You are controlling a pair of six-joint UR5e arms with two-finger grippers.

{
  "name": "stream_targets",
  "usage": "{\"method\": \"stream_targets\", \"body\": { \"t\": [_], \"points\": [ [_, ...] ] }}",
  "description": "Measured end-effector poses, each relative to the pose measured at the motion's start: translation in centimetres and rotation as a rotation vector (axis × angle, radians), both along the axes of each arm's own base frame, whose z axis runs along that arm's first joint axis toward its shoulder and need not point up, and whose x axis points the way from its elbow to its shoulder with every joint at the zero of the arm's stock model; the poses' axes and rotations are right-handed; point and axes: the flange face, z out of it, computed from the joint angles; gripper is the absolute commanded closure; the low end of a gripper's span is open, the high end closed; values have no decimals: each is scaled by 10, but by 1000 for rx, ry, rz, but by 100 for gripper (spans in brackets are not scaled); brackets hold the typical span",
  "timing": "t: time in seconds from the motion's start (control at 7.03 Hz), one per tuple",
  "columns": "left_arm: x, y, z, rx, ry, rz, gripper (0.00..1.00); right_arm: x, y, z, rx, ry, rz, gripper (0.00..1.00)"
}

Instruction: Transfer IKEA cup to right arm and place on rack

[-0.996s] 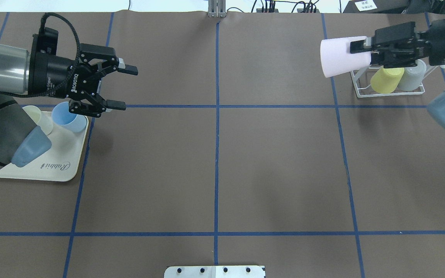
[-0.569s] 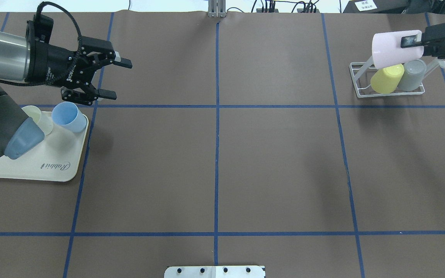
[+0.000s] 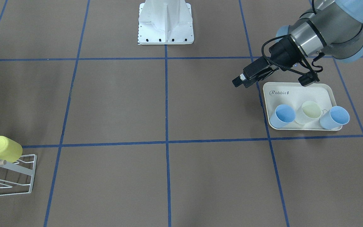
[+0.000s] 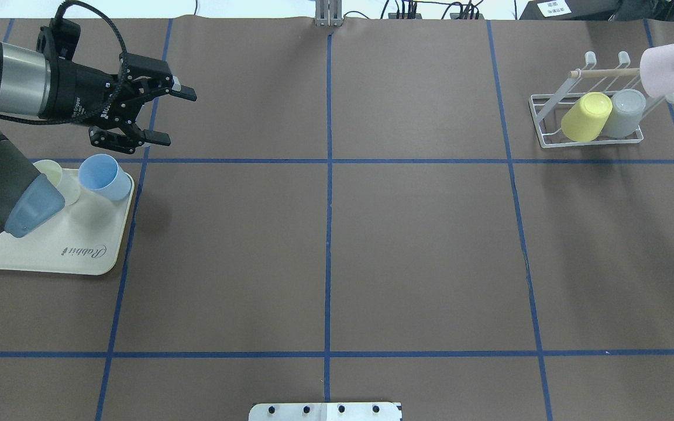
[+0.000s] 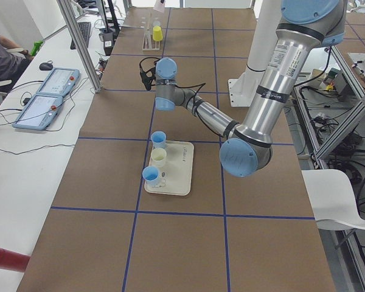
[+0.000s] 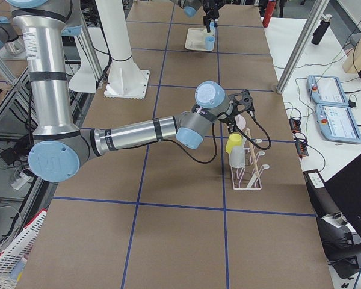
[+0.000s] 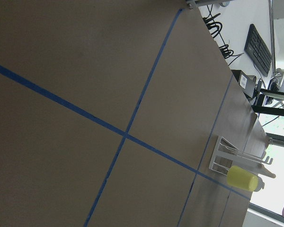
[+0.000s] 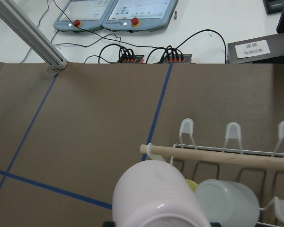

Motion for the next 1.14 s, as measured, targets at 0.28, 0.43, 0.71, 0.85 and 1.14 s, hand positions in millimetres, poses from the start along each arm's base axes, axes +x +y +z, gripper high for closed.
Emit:
{"method": "stream_targets", "body": {
  "t": [0.28,0.43,0.71,0.85,1.14],
  "points": [
    [1,-4,4,5,-28,-8,0,17,-16,24,2,179,-53,84],
    [2,-5,5,3,-33,-21,0,19,-31,25,-5,271,-105,84],
    [4,-6,9,-3,-41,-45,0,12,-54,25,-27,401,-210,84],
    [5,-6,10,-5,-42,-49,0,0,-64,30,-49,426,-247,84],
    [6,-5,13,-8,-45,-49,0,-14,-88,40,-76,442,-287,84]
  ]
}}
